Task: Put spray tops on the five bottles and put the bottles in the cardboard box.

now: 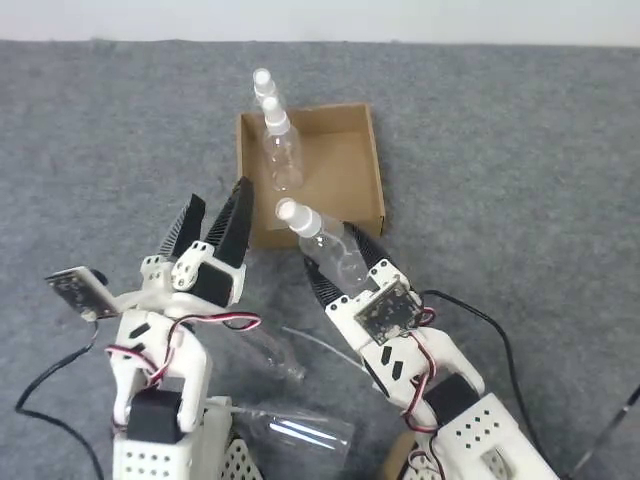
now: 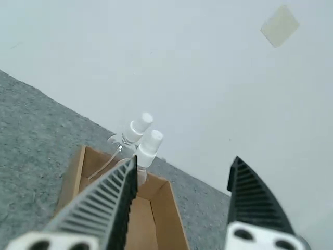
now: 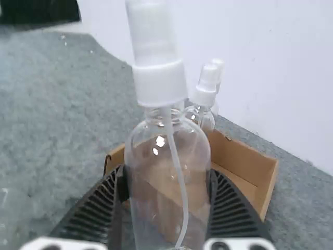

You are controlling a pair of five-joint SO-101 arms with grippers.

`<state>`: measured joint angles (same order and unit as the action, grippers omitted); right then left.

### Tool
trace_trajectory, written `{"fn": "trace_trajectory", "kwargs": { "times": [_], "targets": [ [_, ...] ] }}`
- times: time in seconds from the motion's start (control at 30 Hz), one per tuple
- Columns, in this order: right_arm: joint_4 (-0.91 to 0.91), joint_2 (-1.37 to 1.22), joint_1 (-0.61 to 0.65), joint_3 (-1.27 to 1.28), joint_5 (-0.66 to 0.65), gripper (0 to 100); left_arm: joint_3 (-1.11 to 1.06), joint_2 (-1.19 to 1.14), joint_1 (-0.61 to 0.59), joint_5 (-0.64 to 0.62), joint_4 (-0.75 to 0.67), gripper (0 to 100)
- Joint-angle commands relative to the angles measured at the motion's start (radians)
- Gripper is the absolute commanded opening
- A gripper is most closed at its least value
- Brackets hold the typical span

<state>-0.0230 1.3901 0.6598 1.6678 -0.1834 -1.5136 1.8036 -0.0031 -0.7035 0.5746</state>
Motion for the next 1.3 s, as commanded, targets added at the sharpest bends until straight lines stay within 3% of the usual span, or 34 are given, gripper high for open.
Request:
{"fn": "trace_trajectory", "kwargs": {
  "times": [0.0, 0.33, 0.5, 0.8, 1.07, 1.27],
  "targets": [
    [0.038, 0.025, 0.005, 0.020, 0.072, 6.7, -0.058, 0.018, 0.037, 0.025, -0.157, 26],
    [0.033, 0.025, 0.004, 0.021, 0.069, 6.7, -0.140, 0.018, 0.242, 0.245, -0.164, 26],
    [0.028, 0.025, -0.001, 0.023, 0.069, 6.7, -0.160, 0.018, 0.288, 0.298, -0.164, 26],
    [-0.024, 0.024, -0.008, 0.023, 0.069, 6.6, -0.143, 0.020, 0.279, 0.293, -0.164, 26],
    [-0.022, 0.024, -0.096, 0.023, 0.074, 6.3, -0.117, 0.020, 0.272, 0.298, -0.164, 26],
    [-0.022, 0.024, -0.099, 0.023, 0.077, 6.3, -0.028, 0.020, 0.110, 0.296, -0.163, 26]
  ]
}}
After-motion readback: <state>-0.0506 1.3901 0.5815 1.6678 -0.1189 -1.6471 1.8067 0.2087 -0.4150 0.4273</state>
